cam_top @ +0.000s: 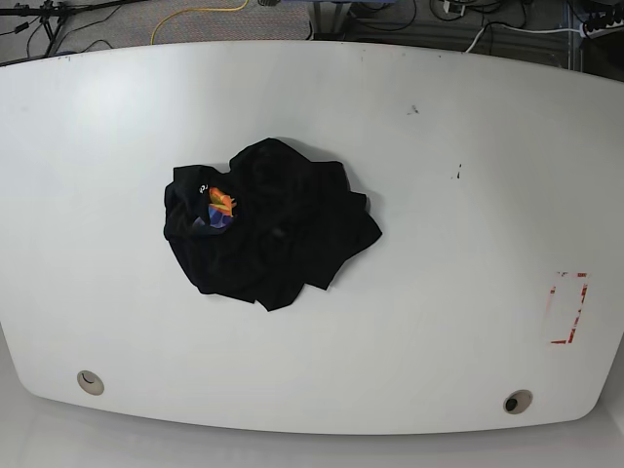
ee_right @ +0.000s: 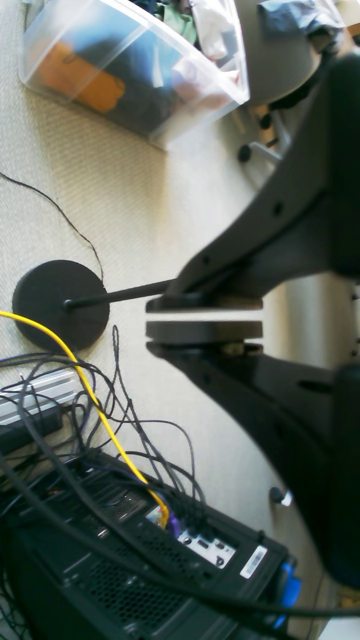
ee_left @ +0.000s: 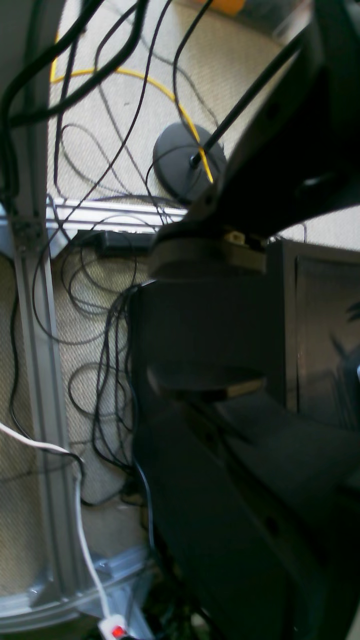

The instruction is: Fold the T-shirt properly

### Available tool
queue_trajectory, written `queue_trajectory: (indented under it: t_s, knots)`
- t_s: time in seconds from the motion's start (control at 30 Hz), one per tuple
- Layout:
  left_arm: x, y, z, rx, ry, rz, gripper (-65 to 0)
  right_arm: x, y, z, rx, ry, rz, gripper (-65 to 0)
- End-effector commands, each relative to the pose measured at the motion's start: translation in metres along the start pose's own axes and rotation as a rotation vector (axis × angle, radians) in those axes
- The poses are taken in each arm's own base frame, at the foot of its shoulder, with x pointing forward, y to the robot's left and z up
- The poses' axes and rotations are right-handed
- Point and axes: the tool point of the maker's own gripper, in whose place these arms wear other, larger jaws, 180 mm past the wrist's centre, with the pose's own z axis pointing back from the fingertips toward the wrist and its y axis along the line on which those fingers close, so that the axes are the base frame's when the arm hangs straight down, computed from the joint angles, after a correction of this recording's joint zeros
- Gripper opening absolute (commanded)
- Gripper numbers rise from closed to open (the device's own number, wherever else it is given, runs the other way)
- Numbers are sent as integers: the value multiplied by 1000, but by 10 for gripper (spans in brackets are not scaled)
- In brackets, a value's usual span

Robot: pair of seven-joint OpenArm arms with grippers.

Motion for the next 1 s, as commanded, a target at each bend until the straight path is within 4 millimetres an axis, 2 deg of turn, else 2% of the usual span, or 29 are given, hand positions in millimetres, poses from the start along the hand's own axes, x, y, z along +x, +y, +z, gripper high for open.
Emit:
queue_trajectory:
  t_s: [0.0, 0.47, 0.73, 0.97]
  knots:
    - [-5, 2, 3, 2, -5, -1, -403, -11, -6, 2, -13, 12, -4, -628]
    - [8, -5, 6, -14, -48, -27, -387, -11, -6, 9, -8, -32, -3, -631]
    - [15, 0, 26, -11, -131, -55, -395, -7, -9, 30, -3, -129, -1, -631]
    - [23, -2, 35, -14, -172, -66, -401, -11, -12, 37, -5, -138, 6, -632]
